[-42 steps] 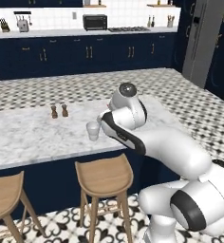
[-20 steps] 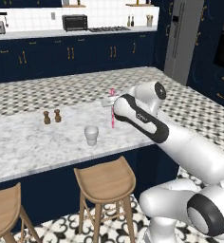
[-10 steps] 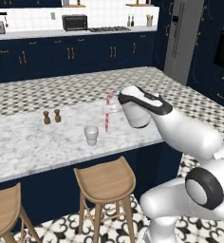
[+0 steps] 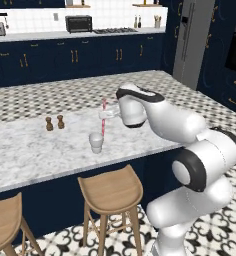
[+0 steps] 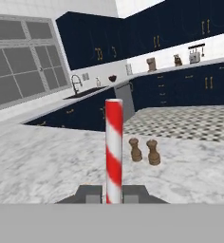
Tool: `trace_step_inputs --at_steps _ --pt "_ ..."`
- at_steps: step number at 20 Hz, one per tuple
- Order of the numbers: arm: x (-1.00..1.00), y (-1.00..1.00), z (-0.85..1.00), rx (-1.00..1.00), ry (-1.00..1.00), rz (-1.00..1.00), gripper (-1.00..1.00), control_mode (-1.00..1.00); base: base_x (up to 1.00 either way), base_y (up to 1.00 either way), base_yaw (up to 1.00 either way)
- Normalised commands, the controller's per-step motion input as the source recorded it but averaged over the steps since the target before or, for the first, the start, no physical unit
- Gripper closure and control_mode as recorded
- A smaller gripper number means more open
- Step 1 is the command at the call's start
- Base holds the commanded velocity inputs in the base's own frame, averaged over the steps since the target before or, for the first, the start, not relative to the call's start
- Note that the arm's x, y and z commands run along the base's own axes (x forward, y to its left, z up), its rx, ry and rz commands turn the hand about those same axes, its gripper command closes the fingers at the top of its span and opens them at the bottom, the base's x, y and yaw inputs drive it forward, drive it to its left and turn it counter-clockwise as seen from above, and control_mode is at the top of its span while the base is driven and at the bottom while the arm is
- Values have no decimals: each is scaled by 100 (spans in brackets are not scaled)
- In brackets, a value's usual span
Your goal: Take a straw from the drawer in front and place it inside the glass cup on the dining counter.
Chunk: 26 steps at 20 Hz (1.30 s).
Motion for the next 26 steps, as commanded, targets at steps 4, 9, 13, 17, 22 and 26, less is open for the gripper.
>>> trace_step_inputs --at_steps 4,9,13,17,22,26 --pt "48 9 -17 -4 0 0 100 -100 0 0 0" --pt "30 25 -27 -2 0 1 100 -100 0 0 0" --pt "33 28 -34 0 0 1 100 -100 0 0 0" --pt "38 5 -22 0 0 0 100 -100 0 0 0" --pt "29 0 -20 0 0 0 100 -100 0 0 0" --pt "21 0 -25 0 0 0 100 -100 0 0 0"
